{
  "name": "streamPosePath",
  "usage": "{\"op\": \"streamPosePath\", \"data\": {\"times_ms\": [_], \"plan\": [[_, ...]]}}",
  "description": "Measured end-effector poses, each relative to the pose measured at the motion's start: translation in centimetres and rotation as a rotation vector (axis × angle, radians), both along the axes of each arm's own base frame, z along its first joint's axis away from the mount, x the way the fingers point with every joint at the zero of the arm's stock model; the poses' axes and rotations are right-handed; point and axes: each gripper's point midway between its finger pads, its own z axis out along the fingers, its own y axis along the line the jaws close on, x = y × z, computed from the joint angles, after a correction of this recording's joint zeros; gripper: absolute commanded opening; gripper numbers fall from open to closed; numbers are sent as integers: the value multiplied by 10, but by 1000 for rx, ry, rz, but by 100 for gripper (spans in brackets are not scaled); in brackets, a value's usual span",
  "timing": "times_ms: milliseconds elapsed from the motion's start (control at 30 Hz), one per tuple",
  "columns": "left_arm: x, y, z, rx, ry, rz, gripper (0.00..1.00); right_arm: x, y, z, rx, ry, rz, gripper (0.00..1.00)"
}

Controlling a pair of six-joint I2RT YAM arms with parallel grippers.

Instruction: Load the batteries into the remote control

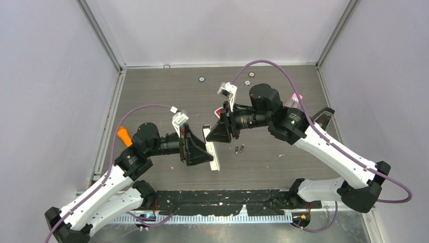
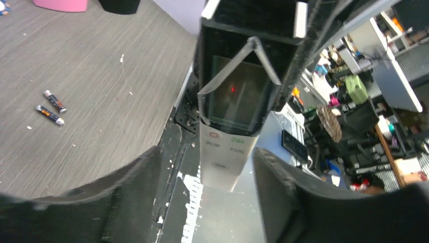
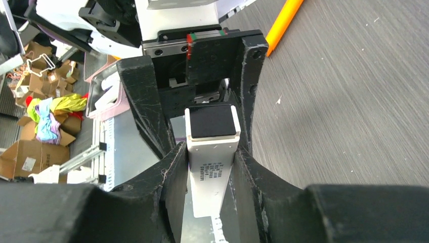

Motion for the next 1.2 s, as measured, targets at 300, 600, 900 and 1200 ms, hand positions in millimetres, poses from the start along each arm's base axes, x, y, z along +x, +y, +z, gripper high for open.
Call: {"op": "streamPosePath", "data": {"times_ms": [300, 600, 900, 1200], "plan": [[-4, -6, -6, -30, -25, -98, 58, -1, 0, -15, -40, 16, 48, 14], [-4, -15, -9, -46, 9, -168, 45, 1, 3, -19, -40, 35, 64, 14], [-5, -12, -11, -51, 4, -195, 42, -3, 2, -16, -15, 47, 106, 13], [-8, -11, -12, -53, -4, -238, 0, 1, 2, -22, -12, 68, 117, 35]]}}
